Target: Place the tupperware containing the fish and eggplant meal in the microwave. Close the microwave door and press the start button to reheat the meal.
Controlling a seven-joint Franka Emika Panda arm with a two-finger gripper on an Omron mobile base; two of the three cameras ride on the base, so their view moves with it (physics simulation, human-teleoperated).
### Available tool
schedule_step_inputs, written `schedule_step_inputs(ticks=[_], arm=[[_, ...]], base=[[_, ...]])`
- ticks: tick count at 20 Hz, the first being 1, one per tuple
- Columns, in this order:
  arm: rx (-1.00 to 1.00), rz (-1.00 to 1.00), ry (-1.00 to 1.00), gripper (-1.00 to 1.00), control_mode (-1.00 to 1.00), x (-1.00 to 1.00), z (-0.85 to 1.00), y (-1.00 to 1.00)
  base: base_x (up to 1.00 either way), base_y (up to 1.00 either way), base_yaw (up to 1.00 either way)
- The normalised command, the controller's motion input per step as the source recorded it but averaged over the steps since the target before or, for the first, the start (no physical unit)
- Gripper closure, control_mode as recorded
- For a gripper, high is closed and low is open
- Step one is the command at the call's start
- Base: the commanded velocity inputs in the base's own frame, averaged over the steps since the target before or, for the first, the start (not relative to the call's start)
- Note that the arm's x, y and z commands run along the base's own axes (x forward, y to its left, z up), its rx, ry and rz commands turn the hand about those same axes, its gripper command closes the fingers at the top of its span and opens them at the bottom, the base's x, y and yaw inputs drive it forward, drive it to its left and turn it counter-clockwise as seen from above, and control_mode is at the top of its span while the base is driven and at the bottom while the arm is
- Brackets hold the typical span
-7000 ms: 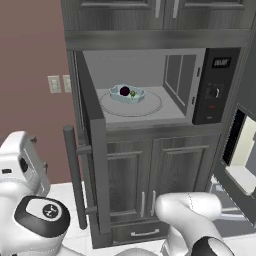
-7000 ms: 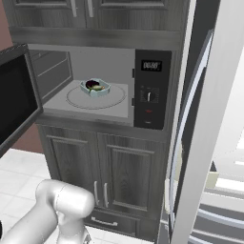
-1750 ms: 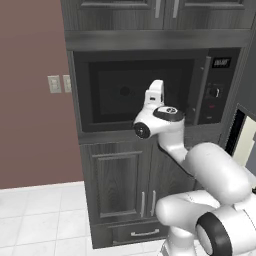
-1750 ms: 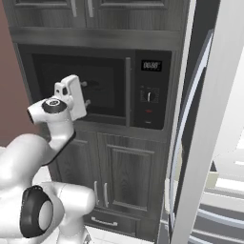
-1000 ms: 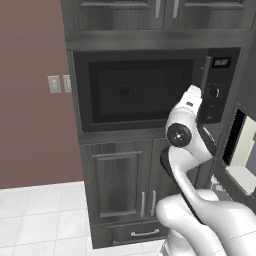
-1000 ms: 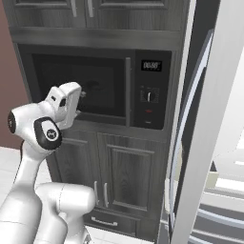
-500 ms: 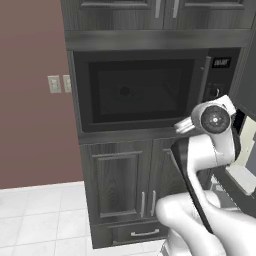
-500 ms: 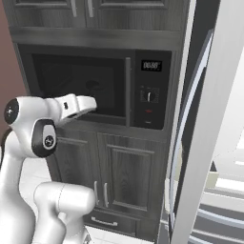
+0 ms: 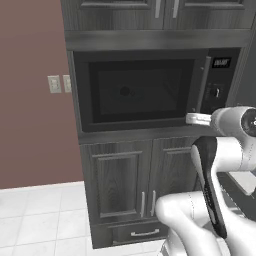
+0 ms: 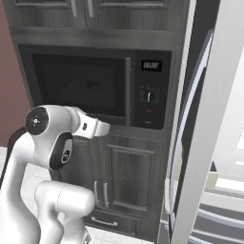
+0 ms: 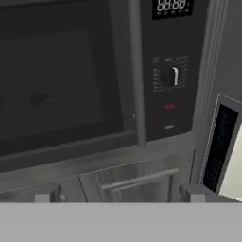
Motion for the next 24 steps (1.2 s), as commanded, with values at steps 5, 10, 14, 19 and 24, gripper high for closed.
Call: schedule_step_inputs(ticks=[5, 10, 14, 19, 24], arm=[[0.55, -0.15, -0.11, -1.00, -1.00, 0.00, -0.37, -0.14], [0.56, -0.13, -0.12, -1.00, -1.00, 0.00, -0.38, -0.13], [0.51, -0.14, -0.15, -1.00, -1.00, 0.00, -0.42, -0.06], [0.36, -0.19, -0.03, -1.00, -1.00, 0.00, -0.20, -0.05], [0.19, -0.15, 0.02, -1.00, -1.00, 0.00, 0.00, -0.17]], base=[[0.00, 0.00, 0.00], [0.00, 0.00, 0.00], [0.00, 0.00, 0.00], [0.00, 0.00, 0.00], [0.00, 0.00, 0.00]])
